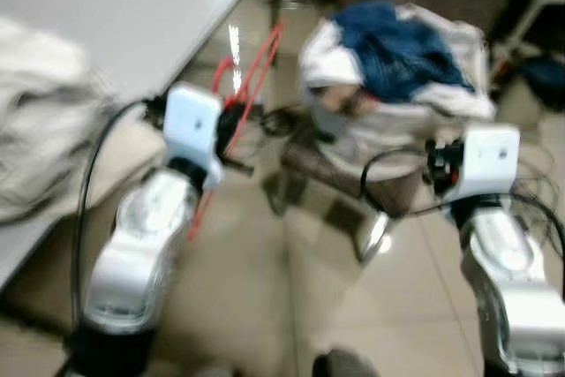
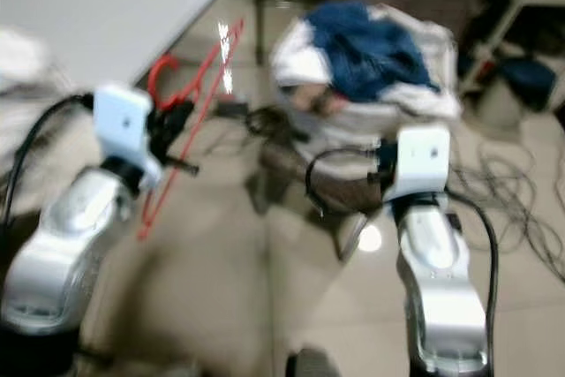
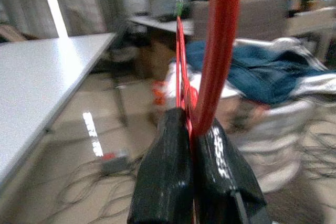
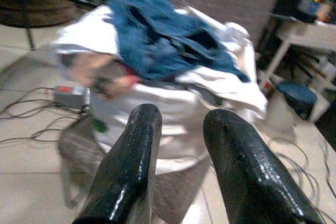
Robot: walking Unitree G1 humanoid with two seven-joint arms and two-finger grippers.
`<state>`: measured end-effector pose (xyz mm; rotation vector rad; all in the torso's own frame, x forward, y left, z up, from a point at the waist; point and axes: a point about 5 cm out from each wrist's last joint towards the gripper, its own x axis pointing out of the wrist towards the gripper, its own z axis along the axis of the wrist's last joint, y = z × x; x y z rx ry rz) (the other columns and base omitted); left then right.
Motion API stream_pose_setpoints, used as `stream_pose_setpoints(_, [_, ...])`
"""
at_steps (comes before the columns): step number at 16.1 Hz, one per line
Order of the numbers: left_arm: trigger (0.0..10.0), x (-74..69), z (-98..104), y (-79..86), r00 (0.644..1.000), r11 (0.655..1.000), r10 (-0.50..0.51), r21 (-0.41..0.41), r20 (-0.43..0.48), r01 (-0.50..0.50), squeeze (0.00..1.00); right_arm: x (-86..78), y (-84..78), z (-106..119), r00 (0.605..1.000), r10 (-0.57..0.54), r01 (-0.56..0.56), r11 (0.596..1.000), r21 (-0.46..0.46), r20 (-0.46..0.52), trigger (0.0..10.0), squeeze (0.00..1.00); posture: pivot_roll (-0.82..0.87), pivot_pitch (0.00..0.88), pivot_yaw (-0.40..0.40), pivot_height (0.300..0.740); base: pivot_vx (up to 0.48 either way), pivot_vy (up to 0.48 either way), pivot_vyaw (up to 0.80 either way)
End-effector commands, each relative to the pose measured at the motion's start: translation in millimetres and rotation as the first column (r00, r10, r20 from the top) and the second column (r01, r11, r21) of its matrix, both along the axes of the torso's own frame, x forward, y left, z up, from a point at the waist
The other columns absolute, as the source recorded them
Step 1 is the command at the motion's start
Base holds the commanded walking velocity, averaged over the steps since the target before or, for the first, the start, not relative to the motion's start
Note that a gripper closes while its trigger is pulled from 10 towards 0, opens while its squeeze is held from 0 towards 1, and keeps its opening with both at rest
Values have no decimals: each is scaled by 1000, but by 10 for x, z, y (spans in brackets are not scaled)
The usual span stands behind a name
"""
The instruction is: Hang hanger
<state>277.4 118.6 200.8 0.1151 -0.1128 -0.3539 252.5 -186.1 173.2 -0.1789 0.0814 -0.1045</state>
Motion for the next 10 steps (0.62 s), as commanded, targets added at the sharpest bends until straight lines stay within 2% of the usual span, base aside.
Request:
stream_pose_setpoints(1, [10000,21,30,67,1000,1000,25,16,14,-25,0,17,9,45,1000,5,-4,1000,-13,27,10000,0,-88,79,-21,740,352,0,0])
stream_pose_setpoints(3, [10000,42,29,86,1000,999,23,31,14,-23,0,45,-2,96,996,5,6,992,-125,88,10000,0,-93,80,-14,740,351,0,0])
stream_pose_setpoints(6, [10000,67,34,109,1000,999,18,45,14,-18,0,17,74,143,989,108,-104,994,-36,105,10000,0,-95,80,-10,740,352,0,0])
stream_pose_setpoints(10, [10000,104,48,172,999,998,29,63,19,-31,0,4,133,190,973,183,-186,983,4,140,10000,0,-97,79,-11,740,353,0,0])
